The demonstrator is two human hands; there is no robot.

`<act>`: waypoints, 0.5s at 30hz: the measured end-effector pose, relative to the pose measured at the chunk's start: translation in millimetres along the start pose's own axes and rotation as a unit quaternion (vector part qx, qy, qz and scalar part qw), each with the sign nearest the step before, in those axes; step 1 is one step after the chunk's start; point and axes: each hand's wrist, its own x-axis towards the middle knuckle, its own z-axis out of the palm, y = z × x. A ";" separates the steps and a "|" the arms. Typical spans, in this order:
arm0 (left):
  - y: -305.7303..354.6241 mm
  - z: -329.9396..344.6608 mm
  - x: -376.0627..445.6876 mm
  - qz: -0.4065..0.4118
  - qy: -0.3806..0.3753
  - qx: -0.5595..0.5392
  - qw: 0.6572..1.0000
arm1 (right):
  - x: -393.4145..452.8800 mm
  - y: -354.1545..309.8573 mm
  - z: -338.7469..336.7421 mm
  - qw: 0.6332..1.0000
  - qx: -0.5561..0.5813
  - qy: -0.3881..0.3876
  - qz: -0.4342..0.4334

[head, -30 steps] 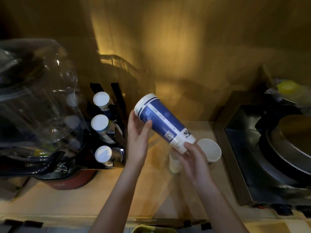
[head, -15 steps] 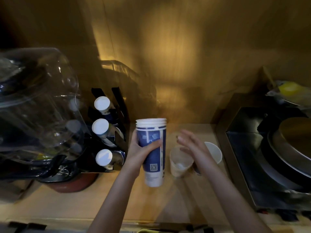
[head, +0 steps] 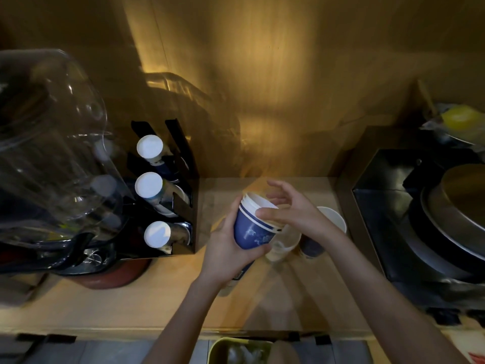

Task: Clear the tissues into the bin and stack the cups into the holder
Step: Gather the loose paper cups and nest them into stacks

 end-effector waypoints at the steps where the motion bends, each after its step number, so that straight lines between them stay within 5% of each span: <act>1: 0.5 0.6 0.7 0.006 -0.002 0.010 1.000 | 0.7 0.9 -1.2 1.000 0.007 -0.005 0.007; 15: -19.8 2.2 -0.6 -0.005 -0.018 0.016 1.000 | 5.6 3.3 -30.6 0.990 0.087 0.110 -0.006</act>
